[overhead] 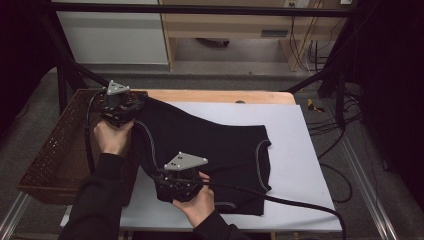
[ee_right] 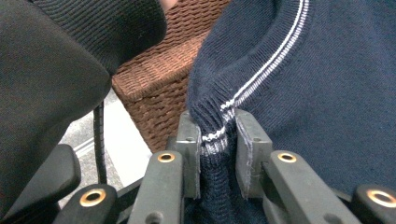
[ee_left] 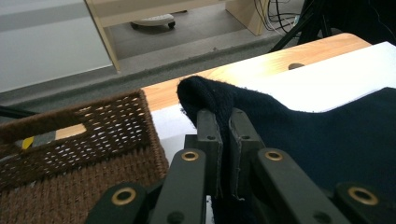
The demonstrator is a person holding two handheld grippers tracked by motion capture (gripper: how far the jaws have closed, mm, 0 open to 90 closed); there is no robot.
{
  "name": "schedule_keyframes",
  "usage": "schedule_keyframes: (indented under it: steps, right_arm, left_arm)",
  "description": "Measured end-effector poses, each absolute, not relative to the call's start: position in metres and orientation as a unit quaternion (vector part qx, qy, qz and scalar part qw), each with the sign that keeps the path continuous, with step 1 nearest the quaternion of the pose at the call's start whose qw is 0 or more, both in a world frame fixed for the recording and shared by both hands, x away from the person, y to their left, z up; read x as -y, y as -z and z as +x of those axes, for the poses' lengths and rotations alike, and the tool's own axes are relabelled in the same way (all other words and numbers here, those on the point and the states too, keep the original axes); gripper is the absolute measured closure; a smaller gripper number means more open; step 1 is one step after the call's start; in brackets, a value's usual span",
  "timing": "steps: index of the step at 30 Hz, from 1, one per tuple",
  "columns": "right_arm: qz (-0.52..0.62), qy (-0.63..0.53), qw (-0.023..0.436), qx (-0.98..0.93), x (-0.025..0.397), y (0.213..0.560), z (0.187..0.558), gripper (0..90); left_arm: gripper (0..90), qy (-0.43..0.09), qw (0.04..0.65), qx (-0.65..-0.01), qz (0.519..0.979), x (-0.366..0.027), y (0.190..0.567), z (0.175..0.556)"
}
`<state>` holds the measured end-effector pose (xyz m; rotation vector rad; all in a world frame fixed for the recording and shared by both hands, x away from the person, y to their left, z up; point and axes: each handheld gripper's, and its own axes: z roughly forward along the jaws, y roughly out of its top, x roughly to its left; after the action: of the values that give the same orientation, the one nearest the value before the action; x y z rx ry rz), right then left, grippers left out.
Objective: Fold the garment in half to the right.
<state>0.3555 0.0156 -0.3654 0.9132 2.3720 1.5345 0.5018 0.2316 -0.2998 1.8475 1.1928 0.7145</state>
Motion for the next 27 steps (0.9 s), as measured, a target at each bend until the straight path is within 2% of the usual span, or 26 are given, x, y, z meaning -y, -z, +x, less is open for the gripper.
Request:
schedule_keyframes:
  steps: [17,27]
  right_arm:
    - [0.293,-0.525,0.086,-0.795,-0.039,0.359,0.354,74.4]
    - [0.297,-0.531,0.098,-0.787,-0.028,0.356,0.352,74.4]
  left_arm:
    - [84.1,-0.295,0.392,-0.489,0.721,-0.258,0.292,0.497]
    - [84.0,-0.297,0.399,-0.488,0.717,-0.230,0.286,0.503]
